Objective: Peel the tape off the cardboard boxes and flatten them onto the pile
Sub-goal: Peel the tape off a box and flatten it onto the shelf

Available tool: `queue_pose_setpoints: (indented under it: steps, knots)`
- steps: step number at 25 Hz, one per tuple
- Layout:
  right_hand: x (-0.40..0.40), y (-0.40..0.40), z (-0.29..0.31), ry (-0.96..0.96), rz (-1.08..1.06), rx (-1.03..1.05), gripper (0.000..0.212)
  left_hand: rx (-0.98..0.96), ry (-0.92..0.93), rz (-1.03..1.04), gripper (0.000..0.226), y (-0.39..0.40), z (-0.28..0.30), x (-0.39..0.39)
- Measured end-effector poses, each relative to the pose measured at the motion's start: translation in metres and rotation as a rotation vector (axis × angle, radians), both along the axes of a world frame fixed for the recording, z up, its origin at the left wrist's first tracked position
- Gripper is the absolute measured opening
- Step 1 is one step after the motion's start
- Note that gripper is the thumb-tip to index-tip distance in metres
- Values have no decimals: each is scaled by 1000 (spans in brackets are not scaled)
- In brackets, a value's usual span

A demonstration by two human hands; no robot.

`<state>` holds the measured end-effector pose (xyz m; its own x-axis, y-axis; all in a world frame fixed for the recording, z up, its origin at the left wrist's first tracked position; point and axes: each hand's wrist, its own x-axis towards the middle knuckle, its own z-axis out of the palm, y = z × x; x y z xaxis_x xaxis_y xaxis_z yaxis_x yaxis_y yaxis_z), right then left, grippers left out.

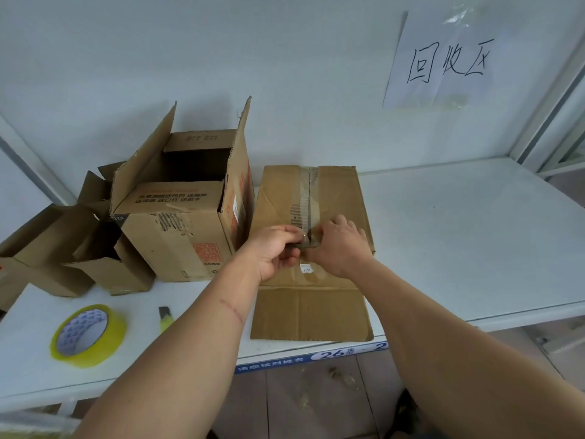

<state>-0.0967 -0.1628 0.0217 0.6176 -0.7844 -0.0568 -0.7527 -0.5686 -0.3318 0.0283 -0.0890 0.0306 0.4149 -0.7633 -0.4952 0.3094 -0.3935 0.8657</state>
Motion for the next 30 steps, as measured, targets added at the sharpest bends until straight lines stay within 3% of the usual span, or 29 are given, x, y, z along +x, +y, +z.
queue_pose_setpoints:
  steps: [4,8,13,18,24,30]
  knots:
    - [2,-13,9,-53,5,230,25,-16,15,8,15,-4,-2,2]
    - [-1,-16,14,-209,-49,387,30,-44,-39,-22,4,-2,-5,-1]
    - [-5,-16,24,-311,-69,633,16,-42,-156,-107,20,2,-8,-1]
    - [-10,-17,21,-421,-58,681,15,-64,-165,-146,20,2,-9,-1]
    - [-19,-12,20,-436,19,650,14,-144,-331,-152,20,8,-17,-9]
    - [-17,-13,17,-469,-29,674,12,-130,-253,-186,9,18,-17,-10]
